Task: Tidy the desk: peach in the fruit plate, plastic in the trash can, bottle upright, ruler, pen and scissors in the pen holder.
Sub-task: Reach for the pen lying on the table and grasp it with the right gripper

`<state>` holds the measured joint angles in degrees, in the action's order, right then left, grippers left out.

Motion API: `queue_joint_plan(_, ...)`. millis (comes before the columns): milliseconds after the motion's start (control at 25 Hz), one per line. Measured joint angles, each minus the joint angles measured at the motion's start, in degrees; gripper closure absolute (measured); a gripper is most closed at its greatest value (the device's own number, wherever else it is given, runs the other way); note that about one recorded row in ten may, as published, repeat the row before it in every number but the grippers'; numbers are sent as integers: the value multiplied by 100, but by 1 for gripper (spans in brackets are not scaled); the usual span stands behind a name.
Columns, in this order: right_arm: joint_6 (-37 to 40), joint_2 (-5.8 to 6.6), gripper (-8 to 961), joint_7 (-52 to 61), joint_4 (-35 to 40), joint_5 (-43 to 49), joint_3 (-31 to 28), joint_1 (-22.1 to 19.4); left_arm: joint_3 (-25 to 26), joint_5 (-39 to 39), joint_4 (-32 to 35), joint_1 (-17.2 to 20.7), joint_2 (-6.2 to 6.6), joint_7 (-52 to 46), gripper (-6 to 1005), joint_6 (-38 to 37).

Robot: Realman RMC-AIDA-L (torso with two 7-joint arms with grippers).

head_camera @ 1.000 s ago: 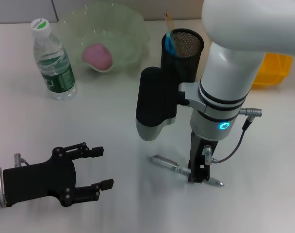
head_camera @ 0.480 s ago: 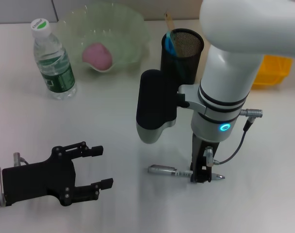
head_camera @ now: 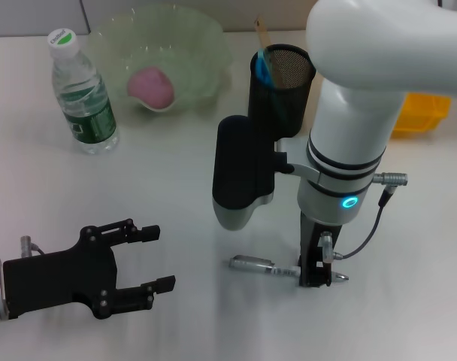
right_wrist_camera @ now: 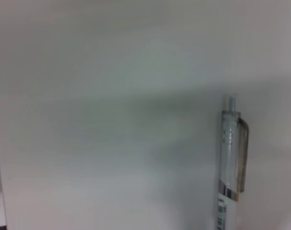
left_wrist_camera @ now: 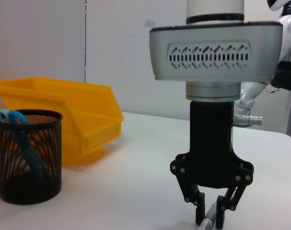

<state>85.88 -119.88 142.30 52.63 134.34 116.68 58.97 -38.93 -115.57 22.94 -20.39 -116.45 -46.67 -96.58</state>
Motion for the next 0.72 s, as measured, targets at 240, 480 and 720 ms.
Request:
queue_joint_plan(240, -12, 0, 751, 0, 5, -3, 41, -4, 0, 0, 0, 0, 0, 0, 245, -1)
queue_joint_plan(480, -18, 0, 793, -1, 33, -4, 38, -24, 0, -1, 0, 0, 4, 0, 245, -1)
queue_joint_plan(720, -18, 0, 819, -1, 43, -5, -10, -27, 0, -1, 0, 0, 9, 0, 245, 0)
